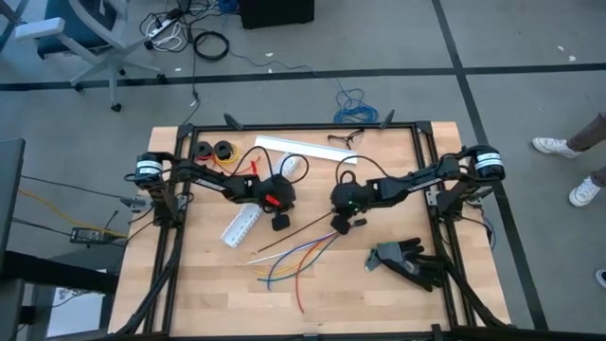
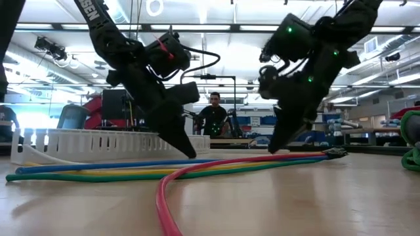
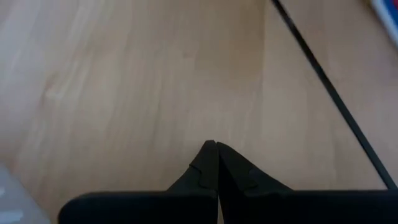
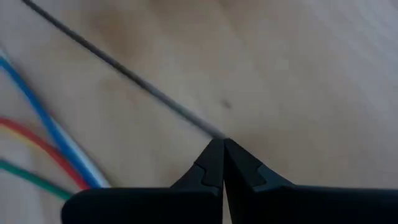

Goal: Ziptie cables
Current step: Wrap the black zip tie on the cables

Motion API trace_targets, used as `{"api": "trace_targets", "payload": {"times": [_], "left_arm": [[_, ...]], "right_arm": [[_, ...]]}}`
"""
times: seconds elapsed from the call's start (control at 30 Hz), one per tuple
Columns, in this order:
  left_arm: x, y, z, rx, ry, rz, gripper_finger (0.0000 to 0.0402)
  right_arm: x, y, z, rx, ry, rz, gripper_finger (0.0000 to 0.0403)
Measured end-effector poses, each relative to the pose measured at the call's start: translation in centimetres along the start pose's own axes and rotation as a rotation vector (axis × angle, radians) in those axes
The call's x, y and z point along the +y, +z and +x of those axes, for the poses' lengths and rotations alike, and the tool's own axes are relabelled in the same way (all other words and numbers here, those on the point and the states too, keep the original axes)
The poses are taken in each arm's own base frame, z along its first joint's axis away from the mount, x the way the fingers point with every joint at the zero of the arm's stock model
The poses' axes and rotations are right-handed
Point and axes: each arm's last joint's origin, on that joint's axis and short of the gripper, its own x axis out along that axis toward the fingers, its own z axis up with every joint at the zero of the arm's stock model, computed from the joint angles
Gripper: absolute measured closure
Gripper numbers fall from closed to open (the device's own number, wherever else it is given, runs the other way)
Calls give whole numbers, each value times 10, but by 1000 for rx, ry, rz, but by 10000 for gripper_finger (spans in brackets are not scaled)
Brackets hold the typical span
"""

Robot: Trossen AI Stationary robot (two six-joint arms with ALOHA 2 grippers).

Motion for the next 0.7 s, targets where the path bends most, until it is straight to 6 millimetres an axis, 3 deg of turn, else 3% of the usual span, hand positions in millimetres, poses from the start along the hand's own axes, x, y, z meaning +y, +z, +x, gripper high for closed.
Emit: {"api": "trace_targets", "payload": {"times": [0.13,0.3,0.43,0.7], "left_arm": [[-1,1,-1,1,-27,1,401],[-9,2,-15,18,-35,17,401],[-21,17,-39,-28,0,36,401],[-55,29,-84,102,189,5,401]], "right_arm": [[3,0,9,-51,-16,-28,403],[12,-2,5,-111,-98,-82,403],[17,-1,3,-140,-90,-108,403],[18,-1,3,-135,-85,-139,403]]}}
